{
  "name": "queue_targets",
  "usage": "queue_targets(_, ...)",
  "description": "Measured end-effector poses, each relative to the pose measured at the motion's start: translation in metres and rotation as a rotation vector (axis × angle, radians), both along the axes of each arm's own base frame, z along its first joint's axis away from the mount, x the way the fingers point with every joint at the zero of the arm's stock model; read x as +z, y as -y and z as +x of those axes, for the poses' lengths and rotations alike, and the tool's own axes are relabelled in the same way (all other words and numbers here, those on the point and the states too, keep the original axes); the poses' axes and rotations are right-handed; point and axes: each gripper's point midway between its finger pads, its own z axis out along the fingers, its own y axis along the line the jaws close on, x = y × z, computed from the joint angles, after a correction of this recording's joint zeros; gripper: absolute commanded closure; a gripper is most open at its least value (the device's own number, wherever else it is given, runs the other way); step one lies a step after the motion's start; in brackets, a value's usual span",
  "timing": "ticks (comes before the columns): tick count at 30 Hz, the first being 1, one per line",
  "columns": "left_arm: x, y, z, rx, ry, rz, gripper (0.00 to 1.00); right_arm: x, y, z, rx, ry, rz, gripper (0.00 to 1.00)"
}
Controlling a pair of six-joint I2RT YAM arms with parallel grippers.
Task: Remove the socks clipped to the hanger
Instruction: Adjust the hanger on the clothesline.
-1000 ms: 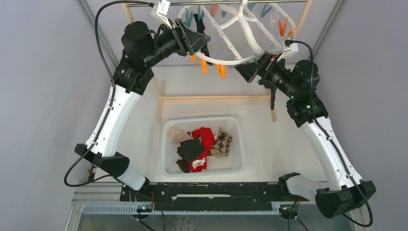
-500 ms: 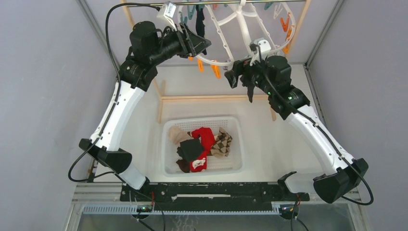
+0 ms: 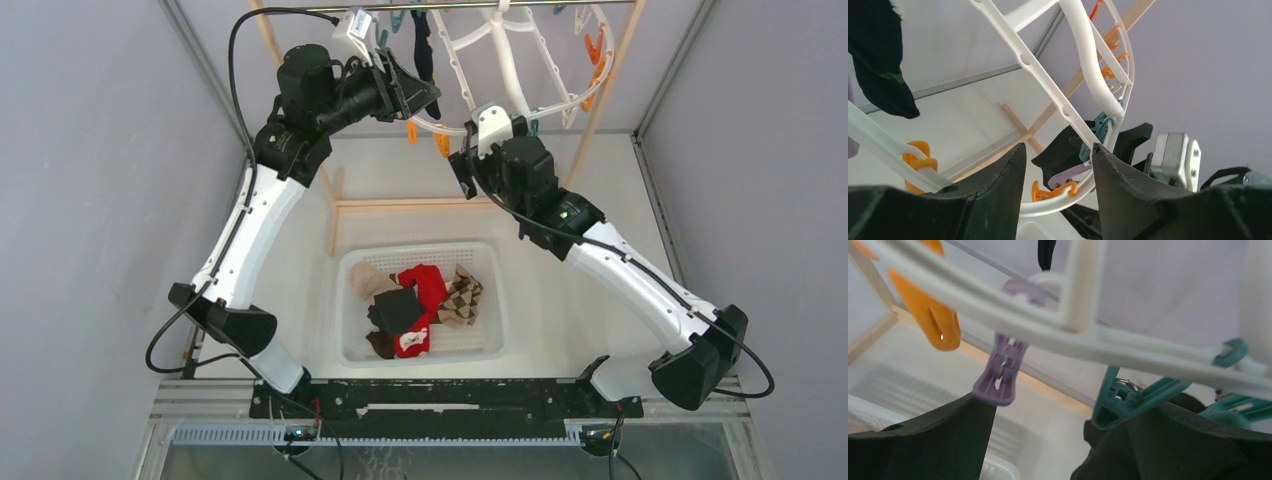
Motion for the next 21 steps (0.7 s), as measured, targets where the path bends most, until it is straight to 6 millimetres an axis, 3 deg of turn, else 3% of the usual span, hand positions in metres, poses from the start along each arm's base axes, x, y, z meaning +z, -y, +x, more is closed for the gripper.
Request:
queue_targets(7, -0.002, -0.001, 0.0, 0.002, -0.005, 0.006, 0.44, -0.024, 0.001, -0.009, -0.048, 0.023, -0.163, 0.0)
queue_targets(14, -0.004, -0.001, 0.0, 0.004, -0.007, 0.015, 0.44, -0.022, 0.0, -0.019, -0.08, 0.052, -0.244, 0.0)
queue_targets(21, -0.004, -0.002, 0.0, 0.003, -0.003, 0.019, 0.44, -0.046, -0.02, -0.061, 0.035, 0.002, -0.209, 0.0)
